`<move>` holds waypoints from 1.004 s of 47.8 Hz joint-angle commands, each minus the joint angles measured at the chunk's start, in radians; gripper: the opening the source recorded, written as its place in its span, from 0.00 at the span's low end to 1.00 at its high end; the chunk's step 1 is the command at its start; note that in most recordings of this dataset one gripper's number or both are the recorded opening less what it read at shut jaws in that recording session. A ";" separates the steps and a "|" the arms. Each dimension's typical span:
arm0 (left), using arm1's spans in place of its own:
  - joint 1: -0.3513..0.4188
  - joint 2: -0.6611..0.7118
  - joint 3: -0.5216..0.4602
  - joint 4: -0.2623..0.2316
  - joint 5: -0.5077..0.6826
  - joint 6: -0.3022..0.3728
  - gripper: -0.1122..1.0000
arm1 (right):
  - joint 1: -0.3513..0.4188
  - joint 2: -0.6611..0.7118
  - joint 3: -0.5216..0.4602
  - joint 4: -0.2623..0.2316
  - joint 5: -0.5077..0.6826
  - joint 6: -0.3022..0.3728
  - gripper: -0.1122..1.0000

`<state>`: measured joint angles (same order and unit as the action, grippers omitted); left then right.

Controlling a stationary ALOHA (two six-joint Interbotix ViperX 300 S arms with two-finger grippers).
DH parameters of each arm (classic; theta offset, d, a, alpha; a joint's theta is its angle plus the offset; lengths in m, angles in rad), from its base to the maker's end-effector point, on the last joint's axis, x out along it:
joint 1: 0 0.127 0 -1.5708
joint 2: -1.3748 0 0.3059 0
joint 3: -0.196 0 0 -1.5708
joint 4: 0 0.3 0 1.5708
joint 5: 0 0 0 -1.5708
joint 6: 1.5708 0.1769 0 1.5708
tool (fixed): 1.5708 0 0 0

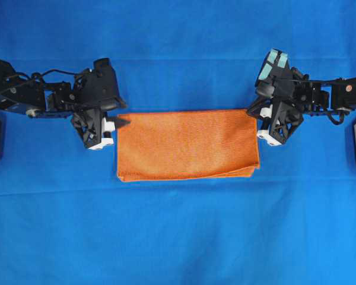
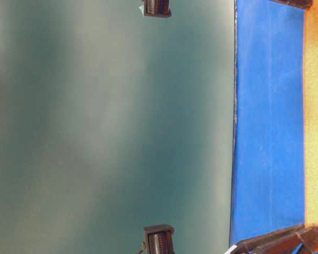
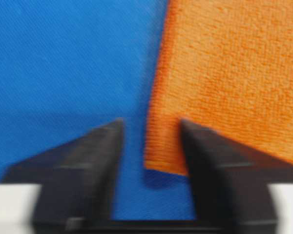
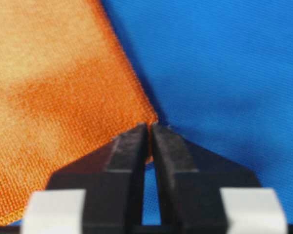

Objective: Fold the orange towel.
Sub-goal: 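Grasp the folded towel's left and right top corners with both grippers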

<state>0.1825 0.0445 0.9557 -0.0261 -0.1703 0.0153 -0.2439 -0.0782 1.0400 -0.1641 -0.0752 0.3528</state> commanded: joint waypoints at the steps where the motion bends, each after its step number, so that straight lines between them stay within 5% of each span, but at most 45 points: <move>1: -0.003 -0.008 -0.018 0.002 0.006 0.002 0.33 | 0.005 -0.009 -0.014 -0.003 -0.006 0.000 0.12; 7: 0.006 -0.009 -0.018 0.003 0.006 0.012 0.11 | 0.005 -0.009 -0.015 -0.003 -0.008 0.000 0.12; 27: 0.014 -0.052 -0.048 0.002 0.083 0.012 0.11 | 0.005 -0.067 -0.020 -0.002 0.002 0.005 0.12; 48: 0.006 -0.342 -0.106 0.002 0.353 -0.041 0.11 | 0.008 -0.416 -0.038 -0.002 0.193 0.011 0.12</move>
<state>0.1917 -0.2470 0.8713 -0.0261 0.1657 -0.0245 -0.2393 -0.4357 1.0247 -0.1641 0.0936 0.3620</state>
